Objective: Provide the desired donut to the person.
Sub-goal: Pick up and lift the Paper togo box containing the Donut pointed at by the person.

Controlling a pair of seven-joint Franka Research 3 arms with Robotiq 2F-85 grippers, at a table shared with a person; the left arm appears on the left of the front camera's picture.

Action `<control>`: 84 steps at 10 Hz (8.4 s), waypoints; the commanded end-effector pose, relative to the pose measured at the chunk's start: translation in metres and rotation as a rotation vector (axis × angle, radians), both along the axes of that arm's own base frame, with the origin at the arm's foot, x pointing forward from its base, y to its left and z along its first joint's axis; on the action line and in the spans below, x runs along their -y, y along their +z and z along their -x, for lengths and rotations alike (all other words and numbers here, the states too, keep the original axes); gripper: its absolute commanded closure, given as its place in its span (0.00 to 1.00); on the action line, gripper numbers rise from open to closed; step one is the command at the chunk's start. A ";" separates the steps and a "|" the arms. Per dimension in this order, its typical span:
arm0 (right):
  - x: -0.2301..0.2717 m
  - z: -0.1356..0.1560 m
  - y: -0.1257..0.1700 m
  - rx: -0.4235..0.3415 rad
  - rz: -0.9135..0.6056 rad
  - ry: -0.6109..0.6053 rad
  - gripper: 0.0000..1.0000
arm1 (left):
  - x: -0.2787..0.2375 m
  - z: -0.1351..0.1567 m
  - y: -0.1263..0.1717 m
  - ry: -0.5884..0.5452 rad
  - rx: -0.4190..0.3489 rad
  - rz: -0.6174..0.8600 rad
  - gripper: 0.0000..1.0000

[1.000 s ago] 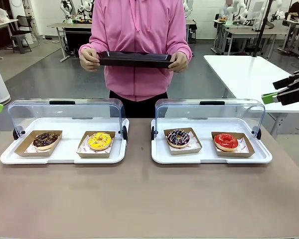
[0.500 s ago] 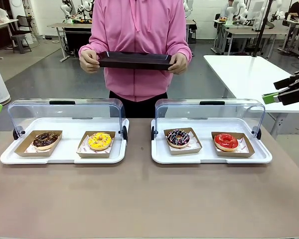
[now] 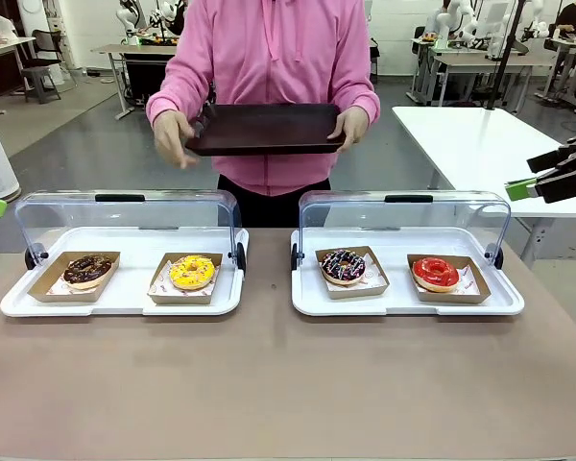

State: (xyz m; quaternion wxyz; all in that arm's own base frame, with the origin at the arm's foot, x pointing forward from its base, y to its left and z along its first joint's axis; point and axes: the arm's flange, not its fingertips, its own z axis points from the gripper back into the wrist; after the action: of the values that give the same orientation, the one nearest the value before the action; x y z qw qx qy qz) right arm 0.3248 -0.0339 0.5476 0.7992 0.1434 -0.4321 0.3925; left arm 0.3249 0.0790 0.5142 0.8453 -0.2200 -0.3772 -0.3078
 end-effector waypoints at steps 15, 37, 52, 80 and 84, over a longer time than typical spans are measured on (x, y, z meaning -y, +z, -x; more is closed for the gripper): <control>0.001 0.000 -0.001 -0.002 0.001 0.004 0.00 | -0.001 -0.001 0.000 -0.003 0.009 0.004 0.00; 0.001 0.000 -0.001 -0.002 0.001 0.004 0.00 | 0.210 -0.062 -0.116 -0.624 0.142 -0.801 0.00; 0.001 0.000 -0.001 -0.002 0.001 0.004 0.00 | 0.232 -0.145 -0.173 -0.661 0.066 -0.882 0.00; 0.001 0.000 -0.001 -0.002 0.001 0.004 0.00 | 0.176 0.077 -0.004 -0.880 0.270 -0.945 1.00; 0.001 0.000 -0.001 -0.002 0.001 0.004 0.00 | 0.177 0.063 0.039 -0.863 0.249 -0.907 1.00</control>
State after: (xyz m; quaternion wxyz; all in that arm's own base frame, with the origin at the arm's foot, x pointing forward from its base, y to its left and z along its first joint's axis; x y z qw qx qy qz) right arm 0.3244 -0.0346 0.5477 0.7989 0.1442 -0.4328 0.3919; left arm 0.2628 -0.0873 0.5514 0.6070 0.0508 -0.1806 -0.7723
